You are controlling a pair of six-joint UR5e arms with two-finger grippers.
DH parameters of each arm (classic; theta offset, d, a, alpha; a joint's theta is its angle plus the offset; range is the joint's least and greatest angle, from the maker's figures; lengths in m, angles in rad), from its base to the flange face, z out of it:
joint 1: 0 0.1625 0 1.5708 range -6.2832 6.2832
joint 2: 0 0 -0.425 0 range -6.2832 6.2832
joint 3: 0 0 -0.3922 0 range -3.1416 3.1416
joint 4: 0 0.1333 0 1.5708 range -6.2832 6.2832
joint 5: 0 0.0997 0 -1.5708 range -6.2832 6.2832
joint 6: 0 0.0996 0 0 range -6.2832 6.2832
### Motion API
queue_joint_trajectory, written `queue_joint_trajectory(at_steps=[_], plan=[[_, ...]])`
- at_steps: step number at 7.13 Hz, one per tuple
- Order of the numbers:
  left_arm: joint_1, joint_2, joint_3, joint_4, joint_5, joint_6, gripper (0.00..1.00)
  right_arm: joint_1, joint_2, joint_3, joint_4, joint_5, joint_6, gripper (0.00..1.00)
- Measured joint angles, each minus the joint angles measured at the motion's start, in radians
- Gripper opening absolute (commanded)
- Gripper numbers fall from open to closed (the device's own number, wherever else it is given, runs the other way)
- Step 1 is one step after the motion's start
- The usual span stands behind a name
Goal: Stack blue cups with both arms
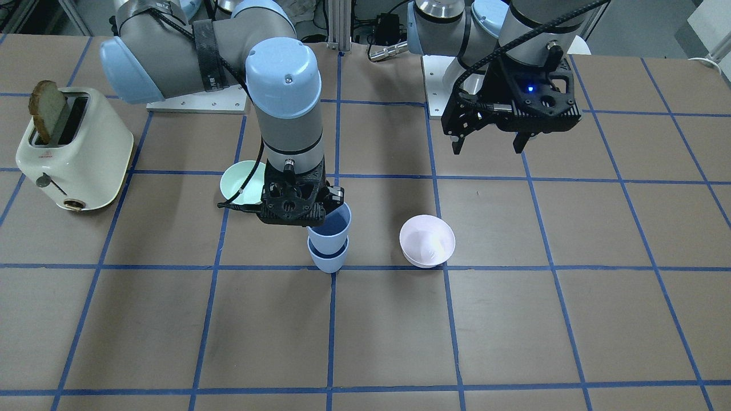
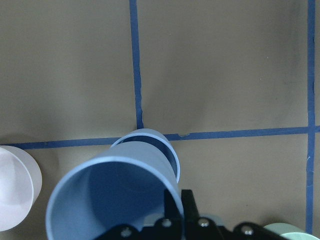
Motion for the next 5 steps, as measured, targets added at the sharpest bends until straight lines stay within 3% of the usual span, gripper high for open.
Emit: queue_joint_trajectory(at_steps=[1,2,3,5], plan=[[0.0,0.0,0.0,0.0,0.0,0.0,1.0,0.0,0.005,0.005,-0.001,-0.001,-0.001,0.38],[0.0,0.0,0.0,0.001,0.0,0.0,1.0,0.0,0.011,0.014,-0.002,-0.002,-0.003,0.87],[0.0,0.0,0.0,0.001,0.0,0.0,1.0,0.0,0.014,0.021,-0.003,-0.003,-0.005,1.0],[0.0,-0.001,0.0,0.001,0.0,0.0,1.0,-0.001,0.015,0.02,-0.046,-0.01,-0.014,1.0]])
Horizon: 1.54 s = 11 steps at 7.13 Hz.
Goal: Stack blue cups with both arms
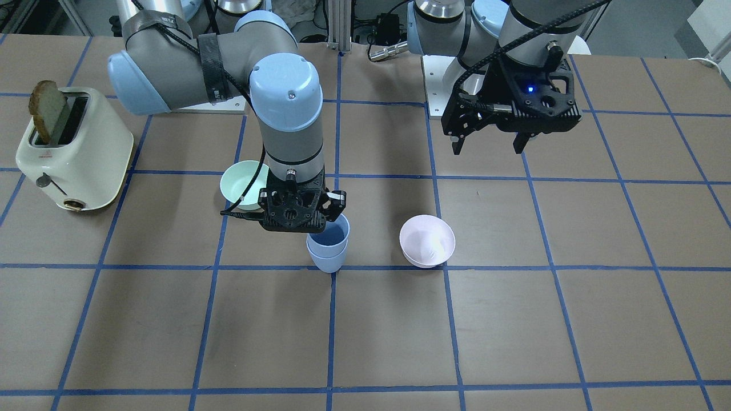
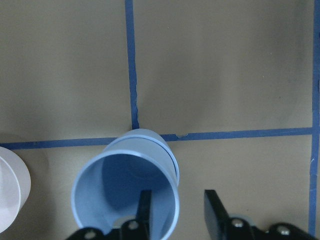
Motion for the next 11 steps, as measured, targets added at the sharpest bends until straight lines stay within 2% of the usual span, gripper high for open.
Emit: queue_joint_trajectory(at_steps=[2,3,6,8,11], plan=[[0.0,0.0,0.0,0.0,0.0,0.0,1.0,-0.032,-0.007,-0.025,-0.004,-0.005,-0.058,1.0],[0.0,0.0,0.0,0.0,0.0,0.0,1.0,-0.076,-0.014,-0.059,0.038,-0.007,-0.123,1.0],[0.0,-0.001,0.0,0.0,-0.001,0.0,1.0,-0.293,-0.037,-0.201,0.255,-0.004,-0.33,1.0],[0.0,0.0,0.0,0.001,-0.001,0.0,1.0,-0.358,-0.106,-0.19,0.315,0.003,-0.414,1.0],[0.0,0.0,-0.001,0.0,-0.002,0.0,1.0,-0.36,-0.201,-0.089,0.311,0.009,-0.428,1.0]])
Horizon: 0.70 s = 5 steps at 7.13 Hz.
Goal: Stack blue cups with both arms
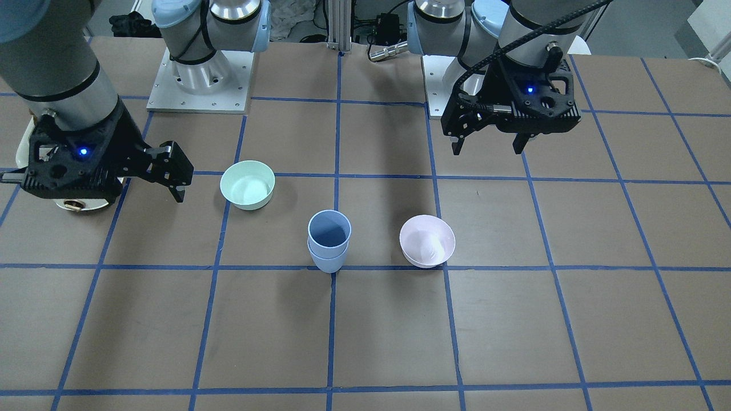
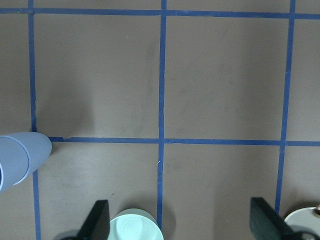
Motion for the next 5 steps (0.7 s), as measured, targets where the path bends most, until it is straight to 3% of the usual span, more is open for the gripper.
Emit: queue_joint_trajectory(at_steps=[2,5], plan=[[0.0,0.001,-0.001,-0.001,0.0,0.0,1.0,-0.001,-0.047,0.07,-0.045,-0.012,-0.005,1.0],[0.0,0.002,-0.002,-0.002,0.0,0.0,1.0,0.0,-0.06,0.093,-0.066,-0.017,-0.002,1.0]])
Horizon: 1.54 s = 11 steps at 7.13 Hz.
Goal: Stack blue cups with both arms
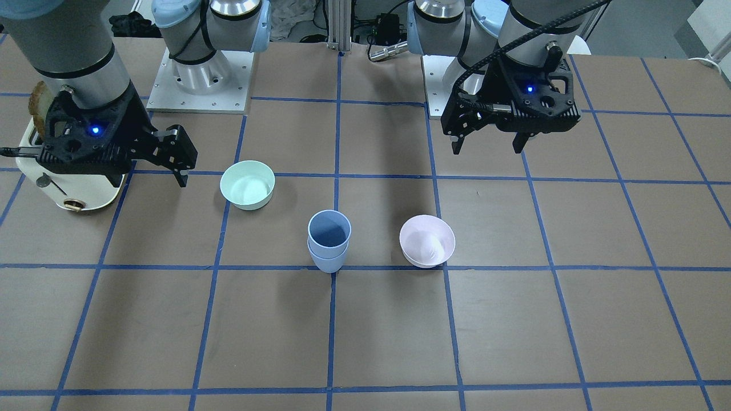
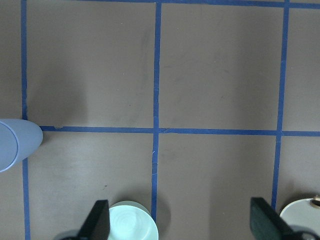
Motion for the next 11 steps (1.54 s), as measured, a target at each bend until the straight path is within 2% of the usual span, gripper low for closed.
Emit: queue_joint_trajectory(at_steps=[11], plan=[[0.0,-0.004,0.0,0.002,0.0,0.0,1.0,0.001,0.027,0.01,-0.011,0.004,0.008,1.0]])
